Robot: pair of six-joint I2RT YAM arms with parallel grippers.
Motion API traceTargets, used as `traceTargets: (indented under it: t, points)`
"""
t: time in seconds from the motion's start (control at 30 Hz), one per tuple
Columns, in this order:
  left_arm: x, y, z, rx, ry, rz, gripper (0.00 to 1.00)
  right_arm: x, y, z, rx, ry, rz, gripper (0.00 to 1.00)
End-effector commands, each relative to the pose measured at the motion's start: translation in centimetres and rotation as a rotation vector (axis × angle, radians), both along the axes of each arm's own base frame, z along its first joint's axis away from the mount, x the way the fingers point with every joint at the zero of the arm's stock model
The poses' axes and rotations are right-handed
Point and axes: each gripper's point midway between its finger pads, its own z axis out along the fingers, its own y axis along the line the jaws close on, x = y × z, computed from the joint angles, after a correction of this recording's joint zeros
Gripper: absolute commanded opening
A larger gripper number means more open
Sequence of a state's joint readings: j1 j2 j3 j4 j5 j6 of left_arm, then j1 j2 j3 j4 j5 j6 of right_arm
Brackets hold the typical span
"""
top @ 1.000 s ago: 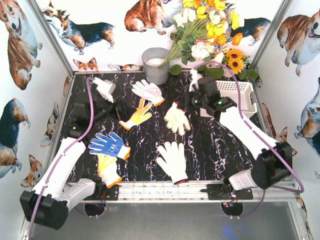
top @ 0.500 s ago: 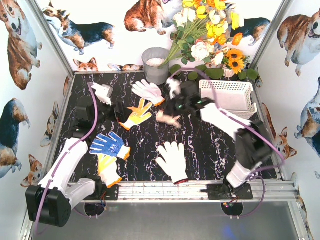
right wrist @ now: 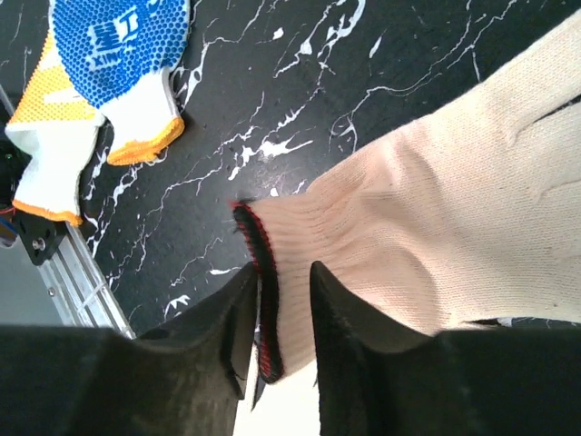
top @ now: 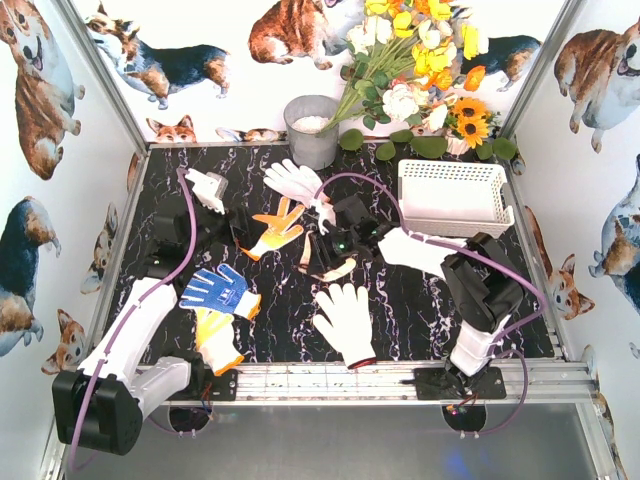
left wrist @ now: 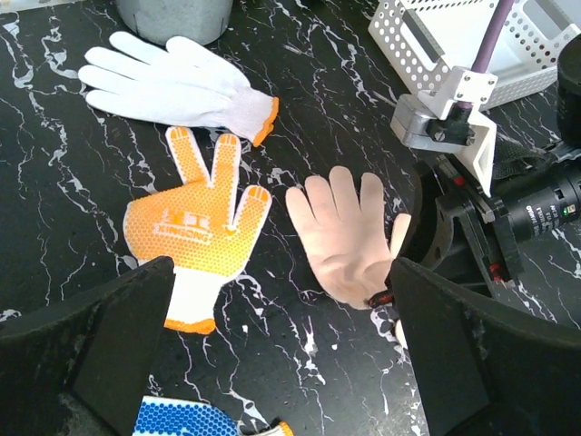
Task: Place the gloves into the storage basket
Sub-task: Turn over the glove at the center of the board.
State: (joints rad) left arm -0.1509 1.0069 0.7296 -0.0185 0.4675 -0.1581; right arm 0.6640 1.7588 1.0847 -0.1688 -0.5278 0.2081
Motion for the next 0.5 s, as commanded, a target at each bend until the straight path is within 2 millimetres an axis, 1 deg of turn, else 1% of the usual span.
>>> traceTargets:
  t: [0.0,0.03,0.07,0.17,0.27,0.33,0.37,0.43,0.47]
  points:
    - [0.2,-0.2,0.9,-0.017,-0.033,-0.017,1.0,0.3,2.0,5.6,0.181,-0.1,0.003,0.41]
    - [0.2,-0.2,0.8,-0.021,-0.027,-0.013,1.0,0.3,2.0,6.3,0.199,-0.104,-0.014,0.49]
    - [0.3,-0.2,0.6,-0.03,-0.018,-0.007,1.0,0.4,1.9,6.9,0.215,-0.111,-0.032,0.54]
    - [0.4,-0.6,-0.1,-0.083,0.005,-0.008,1.0,0.3,1.2,9.2,0.249,-0.137,-0.096,0.59]
    - [0.2,-1.3,-0.8,-0.095,0.044,-0.044,1.0,0.1,-0.8,10.7,0.234,-0.16,-0.197,0.63]
    - [0.0,-1.2,-1.3,-0.093,0.08,-0.037,1.0,-0.1,-3.0,10.7,0.188,-0.149,-0.305,0.63]
    - [-0.4,-1.4,-1.8,-0.101,0.106,-0.037,1.0,-0.3,-4.3,10.5,0.164,-0.114,-0.384,0.63]
    - [-1.5,-1.8,-2.9,-0.126,0.161,-0.031,1.0,-1.0,-6.9,9.7,0.131,-0.052,-0.499,0.63]
    - [-2.1,-2.0,-3.4,-0.137,0.183,-0.023,1.0,-1.7,-8.0,9.1,0.118,-0.023,-0.531,0.63]
